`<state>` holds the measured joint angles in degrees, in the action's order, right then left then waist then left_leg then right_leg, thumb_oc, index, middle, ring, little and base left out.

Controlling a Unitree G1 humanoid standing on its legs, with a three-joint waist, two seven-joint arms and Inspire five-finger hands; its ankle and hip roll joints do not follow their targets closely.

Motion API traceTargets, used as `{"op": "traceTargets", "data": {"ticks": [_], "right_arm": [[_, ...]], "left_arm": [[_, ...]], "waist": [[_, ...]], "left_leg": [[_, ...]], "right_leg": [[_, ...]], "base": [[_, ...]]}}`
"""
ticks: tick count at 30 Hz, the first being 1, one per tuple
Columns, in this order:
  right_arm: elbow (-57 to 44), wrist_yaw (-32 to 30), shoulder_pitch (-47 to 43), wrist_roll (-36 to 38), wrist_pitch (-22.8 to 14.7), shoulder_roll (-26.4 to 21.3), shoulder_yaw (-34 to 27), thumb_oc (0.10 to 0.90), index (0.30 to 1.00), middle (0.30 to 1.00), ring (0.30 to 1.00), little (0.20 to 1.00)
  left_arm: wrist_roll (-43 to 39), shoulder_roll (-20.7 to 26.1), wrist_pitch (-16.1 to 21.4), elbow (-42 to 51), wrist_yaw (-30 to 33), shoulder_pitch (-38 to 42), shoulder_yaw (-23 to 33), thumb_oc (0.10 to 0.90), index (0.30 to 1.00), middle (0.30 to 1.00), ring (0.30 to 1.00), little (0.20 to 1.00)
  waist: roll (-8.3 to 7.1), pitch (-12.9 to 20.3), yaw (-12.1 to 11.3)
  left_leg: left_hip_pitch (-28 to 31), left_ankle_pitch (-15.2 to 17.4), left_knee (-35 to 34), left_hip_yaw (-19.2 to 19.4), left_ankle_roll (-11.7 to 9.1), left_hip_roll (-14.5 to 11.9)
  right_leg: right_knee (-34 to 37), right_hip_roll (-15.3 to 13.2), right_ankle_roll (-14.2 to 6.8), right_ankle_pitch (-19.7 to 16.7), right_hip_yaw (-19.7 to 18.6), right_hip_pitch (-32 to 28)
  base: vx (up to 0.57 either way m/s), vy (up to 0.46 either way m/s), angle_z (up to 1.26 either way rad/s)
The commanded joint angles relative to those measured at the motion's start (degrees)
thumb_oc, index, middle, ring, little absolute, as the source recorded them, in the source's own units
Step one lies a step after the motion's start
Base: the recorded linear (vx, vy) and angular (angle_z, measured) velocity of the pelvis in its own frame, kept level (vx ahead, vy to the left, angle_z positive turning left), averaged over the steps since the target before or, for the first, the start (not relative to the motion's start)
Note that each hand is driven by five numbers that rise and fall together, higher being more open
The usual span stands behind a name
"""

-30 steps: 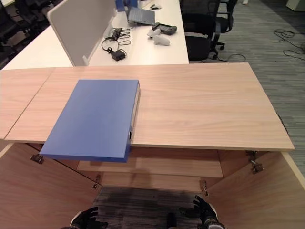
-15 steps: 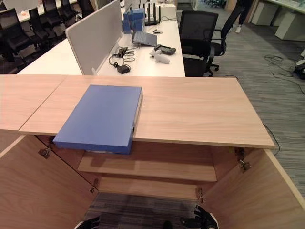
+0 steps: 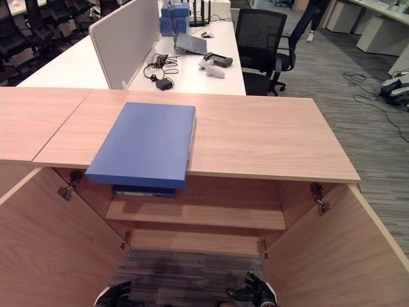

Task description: Put the empty folder in the office cabinet

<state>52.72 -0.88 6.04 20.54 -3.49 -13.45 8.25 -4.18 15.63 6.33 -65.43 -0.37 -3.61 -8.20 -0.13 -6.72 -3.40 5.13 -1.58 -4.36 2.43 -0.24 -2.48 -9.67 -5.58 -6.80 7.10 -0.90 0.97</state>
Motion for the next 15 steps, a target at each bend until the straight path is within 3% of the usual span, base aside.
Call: {"op": "traceTargets", "data": {"ticks": [1,5,15], "right_arm": [[-3.5,-0.54,-1.72,1.52,-2.98,-2.22,-0.62,0.8,0.9,0.9,0.9,0.9],[-4.84,-0.21,-0.72,0.36,-2.69,-3.19,-0.32,0.8,0.9,0.9,0.9,0.9],[-3.91,-0.64,0.62,3.43,-2.81,-2.71,-1.61,0.8,0.9,0.9,0.9,0.9]], "left_arm": [[-0.88,2.33,1.68,-0.61,0.82,3.2,0.85,0.8,0.9,0.9,0.9,0.9],[-0.77,1.21,1.58,-1.4,0.8,2.38,0.98,0.8,0.9,0.9,0.9,0.9],[-1.13,0.28,1.95,-0.21,1.05,2.13,0.42,0.8,0.9,0.9,0.9,0.9]], "waist": [[-1.04,0.46,-1.17],[-1.15,1.54,-1.2],[-0.56,2.84,0.19]], "left_leg": [[-0.94,1.98,2.18,-0.24,-1.9,1.56],[0.57,1.13,-0.02,-0.12,-2.95,0.65],[1.06,0.94,-0.64,-0.66,-3.99,0.09]], "right_leg": [[7.61,-1.43,-1.62,-6.91,-0.08,-5.36],[12.92,-2.09,-1.62,-8.44,1.13,-8.67],[14.67,-2.02,-1.71,-8.5,1.22,-9.62]], "base": [[0.03,-0.096,0.0],[0.01,-0.096,-0.07],[-0.01,-0.026,-0.01]]}}
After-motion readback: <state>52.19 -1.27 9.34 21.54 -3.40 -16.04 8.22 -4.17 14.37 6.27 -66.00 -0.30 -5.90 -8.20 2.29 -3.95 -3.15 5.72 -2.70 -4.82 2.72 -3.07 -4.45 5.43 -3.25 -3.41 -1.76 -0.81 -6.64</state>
